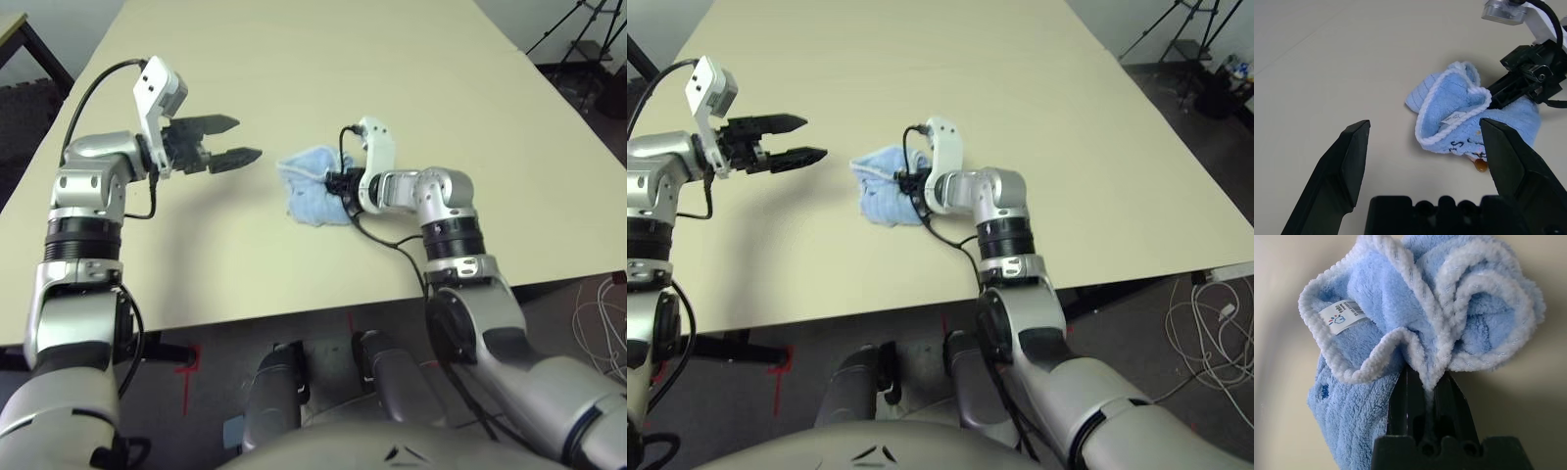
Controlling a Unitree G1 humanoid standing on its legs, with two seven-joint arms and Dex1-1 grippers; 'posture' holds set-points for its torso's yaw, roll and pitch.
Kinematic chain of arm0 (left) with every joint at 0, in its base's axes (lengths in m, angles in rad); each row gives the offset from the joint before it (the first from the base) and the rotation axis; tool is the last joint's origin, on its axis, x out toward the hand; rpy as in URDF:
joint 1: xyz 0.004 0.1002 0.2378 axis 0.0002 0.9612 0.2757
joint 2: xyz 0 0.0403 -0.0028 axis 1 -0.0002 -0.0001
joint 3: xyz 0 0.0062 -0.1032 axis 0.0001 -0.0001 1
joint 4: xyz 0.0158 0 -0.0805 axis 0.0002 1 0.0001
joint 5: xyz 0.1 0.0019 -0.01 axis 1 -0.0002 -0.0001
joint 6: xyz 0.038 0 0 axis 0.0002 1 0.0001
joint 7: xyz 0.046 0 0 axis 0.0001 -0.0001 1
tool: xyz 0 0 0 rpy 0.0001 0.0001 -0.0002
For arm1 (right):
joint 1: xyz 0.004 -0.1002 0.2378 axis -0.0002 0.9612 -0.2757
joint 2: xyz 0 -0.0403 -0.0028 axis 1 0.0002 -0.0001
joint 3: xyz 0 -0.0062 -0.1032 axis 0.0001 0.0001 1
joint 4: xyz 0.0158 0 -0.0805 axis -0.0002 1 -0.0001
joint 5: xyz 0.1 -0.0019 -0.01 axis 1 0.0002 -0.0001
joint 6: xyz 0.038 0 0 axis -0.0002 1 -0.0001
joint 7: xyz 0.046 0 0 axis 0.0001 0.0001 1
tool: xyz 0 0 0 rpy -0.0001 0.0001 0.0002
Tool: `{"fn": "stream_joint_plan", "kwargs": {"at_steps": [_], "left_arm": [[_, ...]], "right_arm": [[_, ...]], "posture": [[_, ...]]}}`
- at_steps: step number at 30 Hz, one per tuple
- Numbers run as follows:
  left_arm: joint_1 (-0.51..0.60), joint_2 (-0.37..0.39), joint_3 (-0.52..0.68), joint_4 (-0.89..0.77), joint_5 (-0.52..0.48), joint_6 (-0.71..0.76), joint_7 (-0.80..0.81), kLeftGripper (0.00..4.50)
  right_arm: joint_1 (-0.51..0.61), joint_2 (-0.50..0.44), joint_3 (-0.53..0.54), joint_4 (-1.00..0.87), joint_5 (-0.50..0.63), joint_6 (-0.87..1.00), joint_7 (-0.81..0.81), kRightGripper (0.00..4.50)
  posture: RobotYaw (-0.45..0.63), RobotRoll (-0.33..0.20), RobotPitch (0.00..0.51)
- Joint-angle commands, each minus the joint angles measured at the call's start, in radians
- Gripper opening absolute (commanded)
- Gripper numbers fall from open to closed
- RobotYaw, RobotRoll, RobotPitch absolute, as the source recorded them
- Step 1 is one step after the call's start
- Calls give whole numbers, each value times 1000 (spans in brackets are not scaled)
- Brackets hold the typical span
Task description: Wipe the water off the table with a rag.
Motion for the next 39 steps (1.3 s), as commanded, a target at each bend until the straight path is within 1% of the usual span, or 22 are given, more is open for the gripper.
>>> {"fn": "stream_joint_plan", "kwargs": {"at_steps": [1, 5, 13, 17, 18, 20, 24, 29, 33, 39], "left_arm": [[18, 7, 15, -15, -13, 6, -15, 4500], [27, -6, 15, -26, -11, 7, 0, 4500], [30, -10, 21, -37, -12, 9, 9, 4500], [32, -9, 20, -38, -13, 10, 7, 4500], [34, -8, 20, -40, -13, 12, 6, 4500], [40, -6, 19, -47, -14, 15, 2, 4500], [47, -4, 20, -55, -17, 20, 1, 4500], [50, -12, 18, -54, -16, 16, 5, 4500], [40, -23, 12, -45, -13, 10, 7, 4500], [22, -38, 5, -24, -3, -1, 5, 4500]], "right_arm": [[41, 101, 50, 36, 21, 51, -18, 6], [47, 134, 76, 46, 32, 41, -30, 6], [42, 207, 86, 81, 84, 25, -79, 6], [39, 197, 128, 90, 99, 8, -63, 6], [38, 182, 148, 91, 94, -7, -50, 6], [27, 141, 155, 106, 87, -42, -38, 6], [-27, -29, 194, 185, 13, -200, 42, 6], [-107, -209, 144, 333, -21, -312, 92, 6], [-153, -308, 126, 427, -32, -374, 117, 6], [-200, -392, 106, 520, -57, -431, 141, 6]], "posture": [[-189, 0, 176], [-181, 0, 176], [-181, 0, 176], [-175, 0, 172], [-175, 0, 172], [-173, 0, 171], [-170, 0, 171], [-180, 0, 168], [-193, 0, 162], [-207, 0, 159]]}}
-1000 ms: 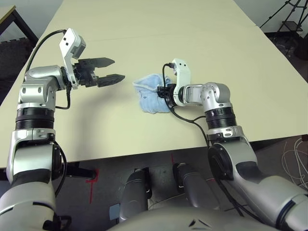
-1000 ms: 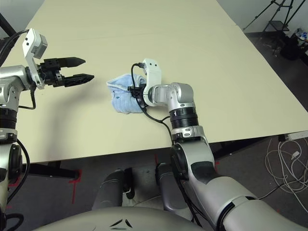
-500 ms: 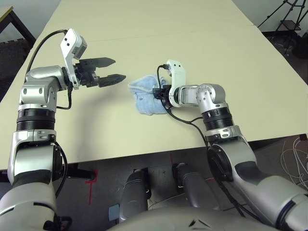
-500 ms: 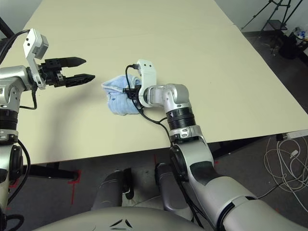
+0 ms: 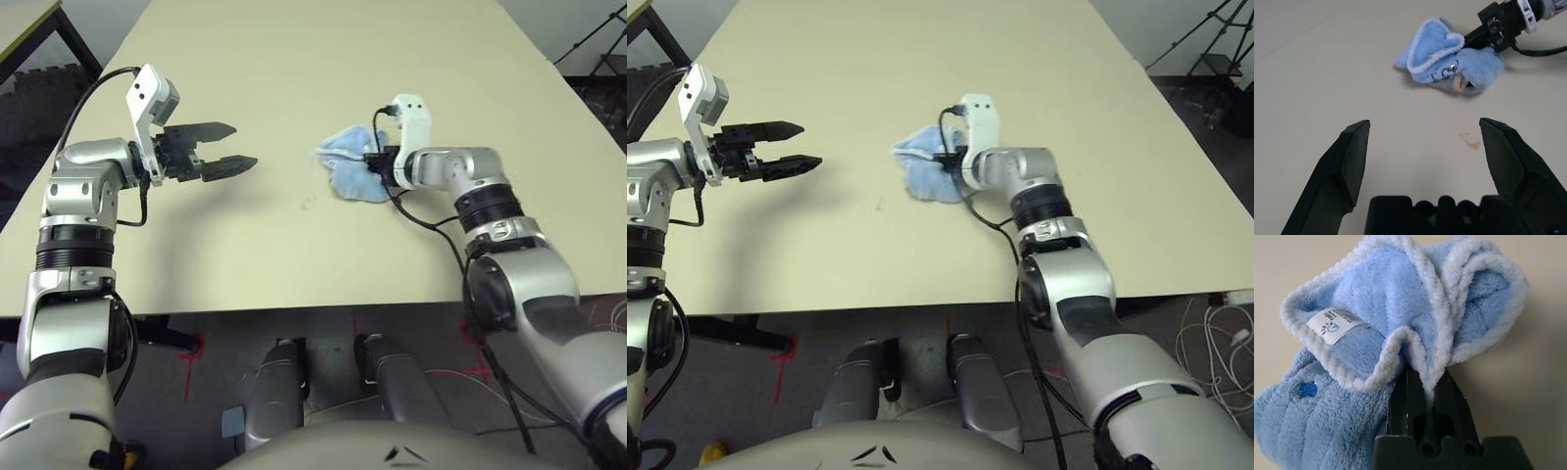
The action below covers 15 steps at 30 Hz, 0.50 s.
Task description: Wipe the water off the table with a rag.
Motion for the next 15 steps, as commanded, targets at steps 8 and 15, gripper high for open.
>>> {"fn": "stream_joint_plan", "kwargs": {"at_steps": [8, 15], "left_arm": [[-29, -19, -14, 29, 14, -21, -10, 4500], [-28, -18, -14, 31, 18, -23, -8, 4500]], "right_arm": [[-11, -77, -34, 58, -37, -17, 30, 6], [-38, -174, -26, -52, 24, 182, 218, 6]], "posture": [[-214, 0, 157], [-215, 0, 162]]}}
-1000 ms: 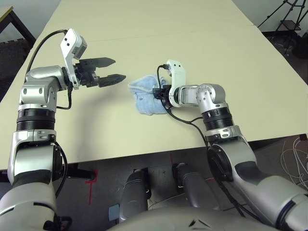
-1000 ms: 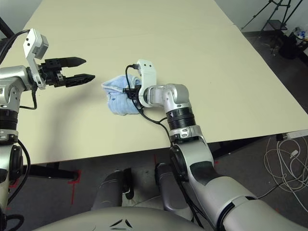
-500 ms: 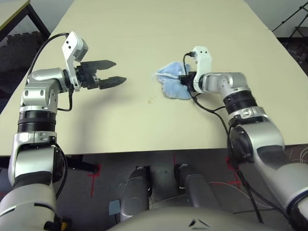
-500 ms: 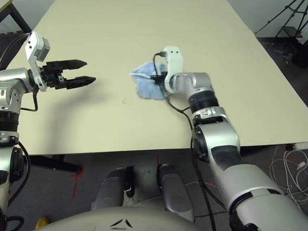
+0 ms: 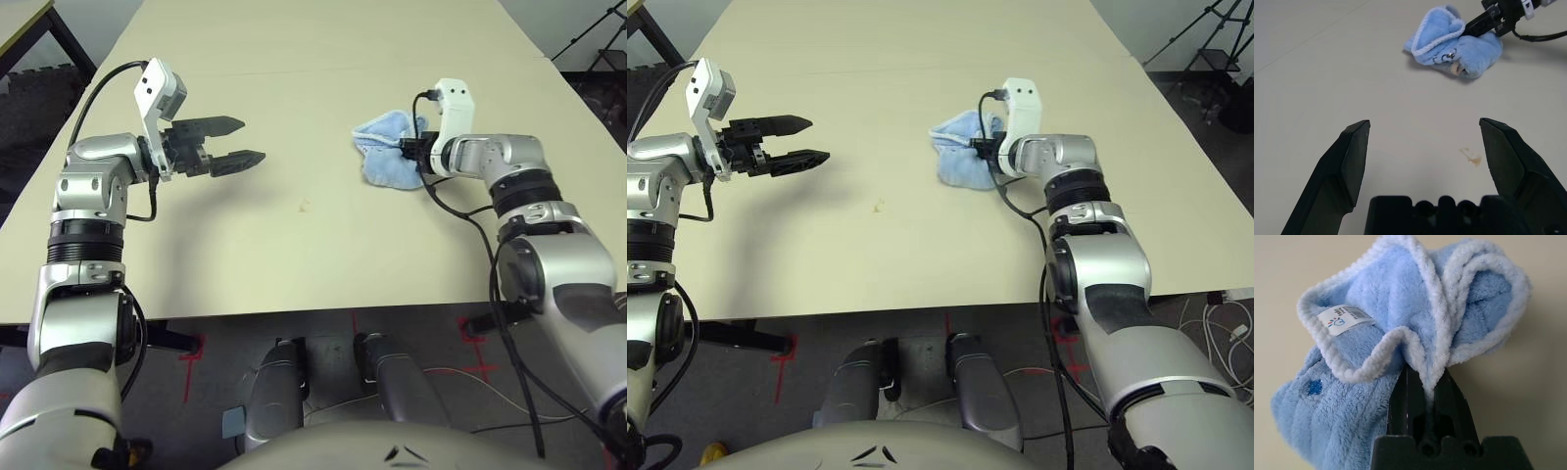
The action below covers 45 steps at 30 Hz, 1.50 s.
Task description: Wipe the water off the table with a rag.
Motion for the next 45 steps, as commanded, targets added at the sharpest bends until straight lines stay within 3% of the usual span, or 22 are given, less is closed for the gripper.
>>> {"fn": "stream_joint_plan", "kwargs": {"at_steps": [1, 9, 20, 31, 38, 41, 45], "left_arm": [[3, 0, -12, 17, 13, -7, -4, 4500], [11, -17, -16, 31, 18, -17, 6, 4500], [7, -32, -13, 50, 24, -27, 9, 4500], [-2, -18, -6, 70, 28, -35, 12, 4500], [-14, -10, -5, 86, 31, -40, 10, 4500], [-18, -9, -4, 92, 32, -42, 10, 4500], [-23, -8, -3, 97, 32, -45, 13, 4500]], "right_arm": [[-17, -34, 6, -108, 51, 148, 107, 6], [-52, -174, -4, -281, 116, 336, 220, 6], [-89, -343, 60, -84, 1, 156, 302, 6], [-7, -358, 124, 52, -84, 85, 422, 6], [37, -347, 128, 98, -122, 40, 413, 6], [43, -346, 134, 94, -147, -20, 405, 852], [46, -365, 159, 51, -171, -74, 460, 2380]], "posture": [[-215, 0, 162], [-232, 0, 163], [-239, 0, 164], [-224, 0, 165], [-220, 0, 163], [-220, 0, 159], [-220, 0, 157]]}}
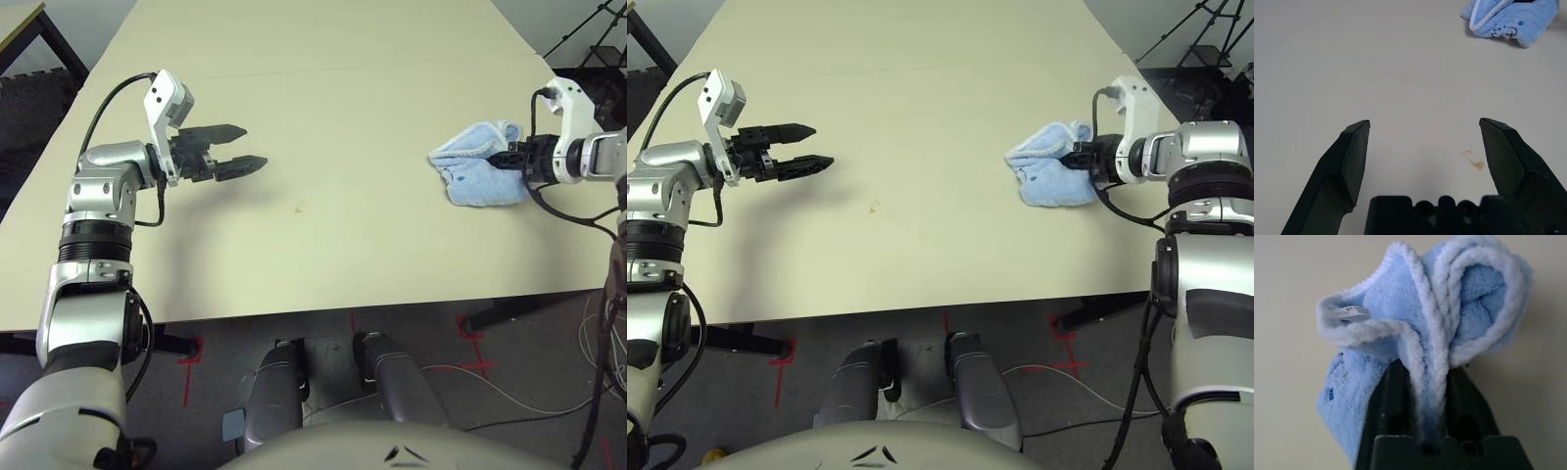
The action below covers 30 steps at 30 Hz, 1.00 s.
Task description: Wipe the water off the table with a rag.
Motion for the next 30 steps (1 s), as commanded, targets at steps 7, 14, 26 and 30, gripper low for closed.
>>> {"fn": "stream_joint_plan", "kwargs": {"at_steps": [7, 14, 26, 30], "left_arm": [[-12, 18, 24, 13, 0, 1, 24, 4500], [38, 11, 74, -41, -27, 27, 93, 4500], [33, -41, 237, 28, 30, -93, 571, 4500], [74, -70, 294, 21, 40, -126, 759, 4500]], "right_arm": [[7, -111, 52, -132, -31, -115, 218, 4447], [61, -165, -47, -158, 19, -229, 237, 4447], [225, 8, -417, -210, 185, -713, -168, 4447], [282, 60, -459, -225, 219, -787, -230, 4447]], "posture": [[-213, 0, 157], [-191, 0, 160], [-154, 0, 186], [-133, 0, 203]]}}
